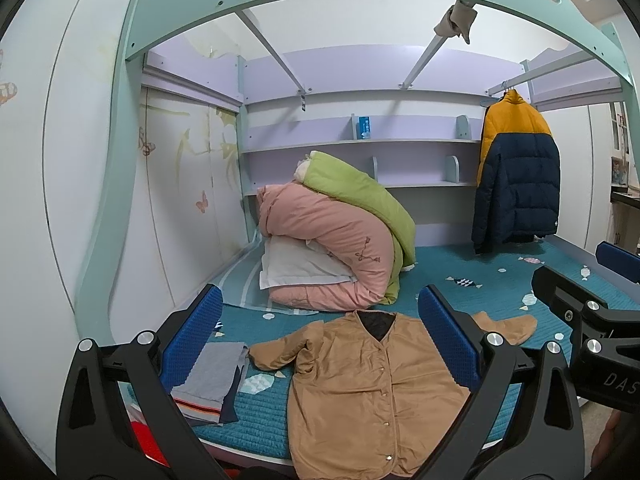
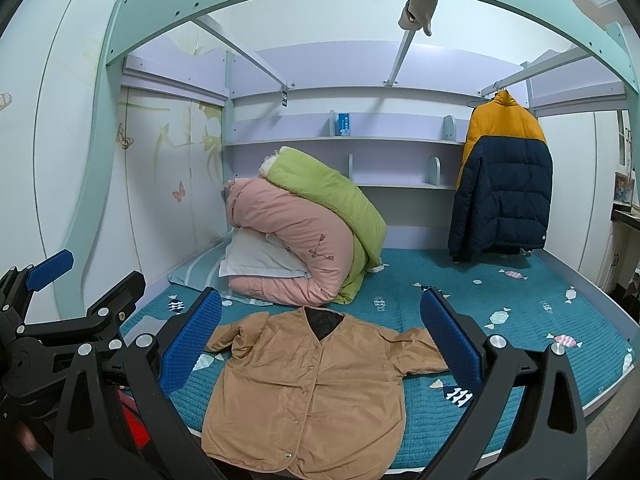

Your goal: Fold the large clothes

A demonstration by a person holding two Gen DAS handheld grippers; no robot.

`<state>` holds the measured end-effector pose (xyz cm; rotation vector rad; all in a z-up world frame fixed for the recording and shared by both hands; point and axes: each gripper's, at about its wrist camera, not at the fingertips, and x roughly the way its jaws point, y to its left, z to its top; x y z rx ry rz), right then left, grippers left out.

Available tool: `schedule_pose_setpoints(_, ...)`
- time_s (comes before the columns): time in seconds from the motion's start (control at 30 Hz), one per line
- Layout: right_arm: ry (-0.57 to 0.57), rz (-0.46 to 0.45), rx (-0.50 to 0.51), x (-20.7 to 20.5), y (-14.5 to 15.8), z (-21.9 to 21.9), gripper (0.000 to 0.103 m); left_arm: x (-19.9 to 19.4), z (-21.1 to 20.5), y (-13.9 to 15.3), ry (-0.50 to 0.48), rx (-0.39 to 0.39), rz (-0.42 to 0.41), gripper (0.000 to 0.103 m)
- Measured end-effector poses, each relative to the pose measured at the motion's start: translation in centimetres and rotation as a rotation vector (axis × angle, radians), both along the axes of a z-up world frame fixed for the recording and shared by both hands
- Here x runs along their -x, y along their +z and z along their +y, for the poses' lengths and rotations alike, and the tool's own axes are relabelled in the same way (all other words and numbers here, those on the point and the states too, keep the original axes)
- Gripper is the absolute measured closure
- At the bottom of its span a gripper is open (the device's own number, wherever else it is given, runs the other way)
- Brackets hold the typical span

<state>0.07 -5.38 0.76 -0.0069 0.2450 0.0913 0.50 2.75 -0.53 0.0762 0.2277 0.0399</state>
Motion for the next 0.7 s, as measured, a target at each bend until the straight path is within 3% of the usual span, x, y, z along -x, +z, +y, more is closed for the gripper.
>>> schedule_pose_setpoints(0.7, 0.017, 0.039, -0.010, -1.9, -1.2, 0.1, 0.007, -1.4, 0.4, -1.6, 0.008, -0.006, 0.028, 0.005)
